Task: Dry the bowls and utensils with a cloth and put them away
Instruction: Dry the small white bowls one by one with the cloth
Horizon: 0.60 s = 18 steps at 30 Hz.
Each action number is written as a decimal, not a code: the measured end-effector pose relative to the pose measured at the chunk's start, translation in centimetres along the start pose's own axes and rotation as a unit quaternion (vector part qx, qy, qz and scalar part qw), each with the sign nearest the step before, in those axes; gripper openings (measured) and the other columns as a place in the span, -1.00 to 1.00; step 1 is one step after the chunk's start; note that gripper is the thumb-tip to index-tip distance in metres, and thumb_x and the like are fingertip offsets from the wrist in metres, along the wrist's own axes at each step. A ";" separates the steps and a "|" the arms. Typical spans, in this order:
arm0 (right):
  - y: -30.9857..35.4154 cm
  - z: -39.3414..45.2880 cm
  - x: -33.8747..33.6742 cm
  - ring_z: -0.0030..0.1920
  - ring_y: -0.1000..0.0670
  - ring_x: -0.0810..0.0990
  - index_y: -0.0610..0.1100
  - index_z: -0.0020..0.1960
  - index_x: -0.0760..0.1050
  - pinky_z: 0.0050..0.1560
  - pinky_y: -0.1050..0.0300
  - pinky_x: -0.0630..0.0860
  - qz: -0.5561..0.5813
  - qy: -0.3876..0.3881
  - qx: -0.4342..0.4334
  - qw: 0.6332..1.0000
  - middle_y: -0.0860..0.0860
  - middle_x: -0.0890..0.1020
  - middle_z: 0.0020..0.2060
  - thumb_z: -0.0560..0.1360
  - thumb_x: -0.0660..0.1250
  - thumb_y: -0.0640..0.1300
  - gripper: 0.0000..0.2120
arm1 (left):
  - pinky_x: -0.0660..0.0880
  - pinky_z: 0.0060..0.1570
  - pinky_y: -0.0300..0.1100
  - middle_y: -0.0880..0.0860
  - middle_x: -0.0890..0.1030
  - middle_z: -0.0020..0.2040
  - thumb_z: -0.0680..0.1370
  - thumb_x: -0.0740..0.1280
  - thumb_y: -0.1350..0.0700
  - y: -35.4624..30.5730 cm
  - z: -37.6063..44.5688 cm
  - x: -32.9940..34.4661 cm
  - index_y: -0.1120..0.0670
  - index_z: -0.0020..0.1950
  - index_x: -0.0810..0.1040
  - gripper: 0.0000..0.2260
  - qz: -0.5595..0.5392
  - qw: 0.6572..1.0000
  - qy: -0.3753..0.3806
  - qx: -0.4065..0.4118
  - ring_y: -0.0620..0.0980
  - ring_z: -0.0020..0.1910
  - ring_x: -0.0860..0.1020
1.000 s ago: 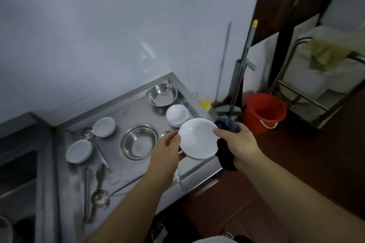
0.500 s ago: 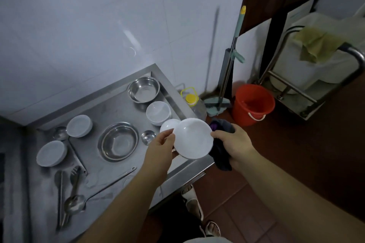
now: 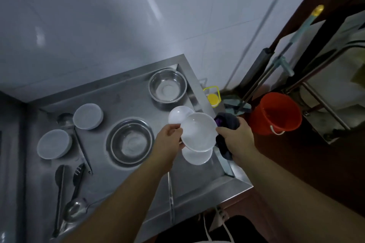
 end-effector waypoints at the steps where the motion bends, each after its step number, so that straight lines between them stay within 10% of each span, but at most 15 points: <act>1: 0.4 0.6 0.8 -0.05 -0.14 0.69 0.05 0.09 0.53 0.00 -0.22 0.69 -0.008 -0.003 -0.003 1.000 -0.02 0.66 -0.06 0.18 0.53 0.05 -0.50 | 0.66 -0.19 -0.19 0.08 0.70 0.12 0.68 0.35 0.17 -0.2 0.9 -0.4 0.00 0.15 0.62 -0.89 0.008 1.000 -0.004 -0.003 0.05 0.04 0.70; 6: 1.8 4.2 5.1 -0.17 0.09 0.62 0.07 0.00 0.48 -0.26 0.14 0.50 -0.044 0.006 -0.041 0.998 0.09 0.62 -0.14 0.33 0.57 -0.10 -0.65 | 0.72 -0.02 0.03 0.06 0.73 0.09 0.66 0.35 0.17 -0.2 5.4 -2.6 0.01 0.18 0.65 -0.85 0.021 0.999 -0.041 -0.020 0.11 0.04 0.73; 18: 1.2 11.2 10.3 -0.14 -0.01 0.62 -0.01 0.09 0.49 -0.24 0.11 0.47 -0.126 0.045 -0.056 0.989 0.04 0.62 -0.11 0.29 0.49 -0.06 -0.61 | 0.71 0.09 0.05 -0.09 0.75 0.00 0.61 0.37 0.11 2.0 11.9 -3.4 -0.06 0.11 0.70 -0.85 0.075 0.990 -0.119 -0.024 -0.03 -0.04 0.75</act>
Point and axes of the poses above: each hand's wrist, its own z-axis towards the middle knuckle, its own x-axis out of the palm, y = z × x, the point moved 7 cm from there along z, towards the middle knuckle
